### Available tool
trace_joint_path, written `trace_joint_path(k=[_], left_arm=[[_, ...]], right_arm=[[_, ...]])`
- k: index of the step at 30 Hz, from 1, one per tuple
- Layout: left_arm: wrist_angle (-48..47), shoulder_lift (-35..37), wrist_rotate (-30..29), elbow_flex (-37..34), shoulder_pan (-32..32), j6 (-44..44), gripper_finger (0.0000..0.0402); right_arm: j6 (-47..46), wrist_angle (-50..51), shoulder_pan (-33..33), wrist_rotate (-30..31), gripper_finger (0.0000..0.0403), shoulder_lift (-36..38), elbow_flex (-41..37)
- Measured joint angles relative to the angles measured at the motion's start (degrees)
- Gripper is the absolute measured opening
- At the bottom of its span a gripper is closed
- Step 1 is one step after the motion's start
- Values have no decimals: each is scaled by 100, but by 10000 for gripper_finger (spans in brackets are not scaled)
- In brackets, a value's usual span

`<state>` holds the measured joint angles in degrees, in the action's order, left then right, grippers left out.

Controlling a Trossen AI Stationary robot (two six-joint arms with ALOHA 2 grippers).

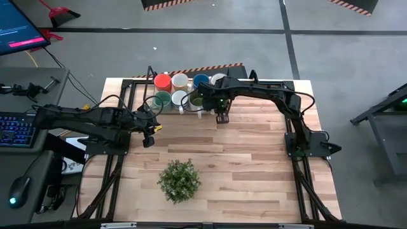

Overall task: Place coffee mugs
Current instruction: Put the red patterned mug on the shelf

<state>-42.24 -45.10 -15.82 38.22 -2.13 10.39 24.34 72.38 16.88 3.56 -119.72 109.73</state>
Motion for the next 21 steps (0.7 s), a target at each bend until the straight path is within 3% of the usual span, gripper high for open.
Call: trace_joint_path(k=[21], left_arm=[[0, 0, -2, 0, 0, -4, 74]], right_arm=[[13, -75, 161, -356, 2, 0, -1]])
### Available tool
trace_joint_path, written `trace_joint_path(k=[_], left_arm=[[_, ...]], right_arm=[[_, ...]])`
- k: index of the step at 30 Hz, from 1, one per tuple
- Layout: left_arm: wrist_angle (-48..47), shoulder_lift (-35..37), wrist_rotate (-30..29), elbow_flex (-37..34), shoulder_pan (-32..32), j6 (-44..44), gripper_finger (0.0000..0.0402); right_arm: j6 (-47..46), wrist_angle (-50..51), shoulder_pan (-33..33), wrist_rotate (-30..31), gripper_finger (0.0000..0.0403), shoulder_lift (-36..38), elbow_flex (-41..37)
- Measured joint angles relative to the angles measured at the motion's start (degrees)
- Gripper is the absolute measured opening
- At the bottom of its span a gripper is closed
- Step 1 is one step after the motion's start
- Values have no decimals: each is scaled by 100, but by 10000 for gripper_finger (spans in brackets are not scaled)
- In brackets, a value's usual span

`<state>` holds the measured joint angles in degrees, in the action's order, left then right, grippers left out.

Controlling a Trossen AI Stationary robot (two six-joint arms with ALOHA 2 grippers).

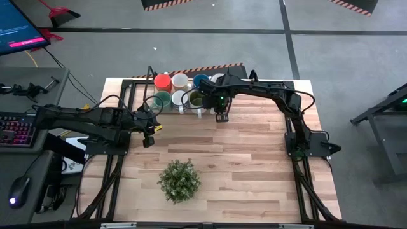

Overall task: Place coffee mugs
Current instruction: Put the red patterned mug on the shelf

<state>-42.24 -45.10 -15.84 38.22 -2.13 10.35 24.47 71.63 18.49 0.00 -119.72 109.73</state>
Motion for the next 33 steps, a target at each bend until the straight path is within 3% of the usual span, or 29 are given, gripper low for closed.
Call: trace_joint_path(k=[33], left_arm=[[0, 0, 0, 0, 0, 11, 74]], right_arm=[[-42, -32, 1, 148, 21, 2, -1]])
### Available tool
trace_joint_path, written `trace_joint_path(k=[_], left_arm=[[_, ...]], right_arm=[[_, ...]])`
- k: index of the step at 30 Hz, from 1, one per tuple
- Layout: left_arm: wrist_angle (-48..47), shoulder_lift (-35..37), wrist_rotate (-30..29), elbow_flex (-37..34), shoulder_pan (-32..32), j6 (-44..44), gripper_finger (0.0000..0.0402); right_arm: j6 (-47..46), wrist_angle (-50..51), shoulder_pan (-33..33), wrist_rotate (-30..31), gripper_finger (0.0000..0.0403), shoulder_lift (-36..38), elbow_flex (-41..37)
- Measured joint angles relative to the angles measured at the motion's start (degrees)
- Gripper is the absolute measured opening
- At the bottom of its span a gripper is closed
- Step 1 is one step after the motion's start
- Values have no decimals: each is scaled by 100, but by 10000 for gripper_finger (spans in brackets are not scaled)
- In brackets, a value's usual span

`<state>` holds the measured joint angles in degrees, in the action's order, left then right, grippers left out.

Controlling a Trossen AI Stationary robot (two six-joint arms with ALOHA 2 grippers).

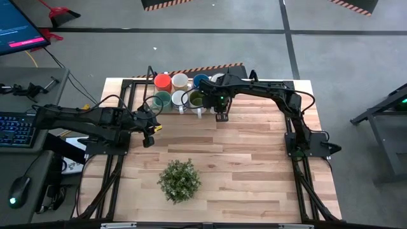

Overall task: Place coffee mugs
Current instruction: Put the red patterned mug on the shelf

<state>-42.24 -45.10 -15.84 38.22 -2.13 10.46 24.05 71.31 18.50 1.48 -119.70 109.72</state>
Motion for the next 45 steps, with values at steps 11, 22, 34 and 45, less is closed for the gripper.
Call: trace_joint_path(k=[11, 22, 34, 45], left_arm=[[1, 0, 0, 0, 2, 2, 74], [1, 0, 0, 0, 0, 13, 74], [1, 0, 2, 0, 1, 144, 74], [0, 0, 0, 0, 0, 142, 74]], right_arm=[[-19, 0, 2, -115, 21, 0, 2], [-264, -2, 76, -129, 41, 2, 0], [-455, -49, 99, -42, 114, 15, 2], [-473, 310, 98, 221, 114, 22, 96]])
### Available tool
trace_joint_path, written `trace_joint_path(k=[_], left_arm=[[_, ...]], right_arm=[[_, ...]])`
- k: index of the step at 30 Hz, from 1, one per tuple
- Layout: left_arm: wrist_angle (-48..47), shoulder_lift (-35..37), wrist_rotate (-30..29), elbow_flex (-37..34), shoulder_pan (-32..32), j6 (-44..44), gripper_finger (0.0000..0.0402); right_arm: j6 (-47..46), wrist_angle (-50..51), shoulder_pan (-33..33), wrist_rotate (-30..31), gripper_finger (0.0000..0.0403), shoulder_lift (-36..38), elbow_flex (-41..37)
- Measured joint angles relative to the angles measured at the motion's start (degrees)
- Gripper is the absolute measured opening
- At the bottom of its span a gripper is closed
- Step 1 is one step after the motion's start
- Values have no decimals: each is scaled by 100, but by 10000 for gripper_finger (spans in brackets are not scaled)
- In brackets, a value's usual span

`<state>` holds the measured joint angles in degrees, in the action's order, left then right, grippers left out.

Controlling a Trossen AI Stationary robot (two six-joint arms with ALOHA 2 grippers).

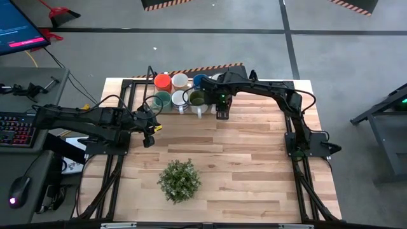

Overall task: Place coffee mugs
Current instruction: Put the red patterned mug on the shelf, then return to Home Position

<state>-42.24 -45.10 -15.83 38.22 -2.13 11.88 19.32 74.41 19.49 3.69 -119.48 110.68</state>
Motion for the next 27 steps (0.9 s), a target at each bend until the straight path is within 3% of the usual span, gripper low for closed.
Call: trace_joint_path(k=[17, 23, 27], left_arm=[[0, 0, 0, 0, 2, -4, 74], [0, 0, 0, 0, 1, -9, 74], [-11, 1, 1, 0, 0, -9, 74]], right_arm=[[-340, 587, -13, -81, 114, 2, 1307], [-1329, 1468, -35, -135, 114, 1, 2213], [-2304, 1453, -130, -736, 114, 216, 2352]])
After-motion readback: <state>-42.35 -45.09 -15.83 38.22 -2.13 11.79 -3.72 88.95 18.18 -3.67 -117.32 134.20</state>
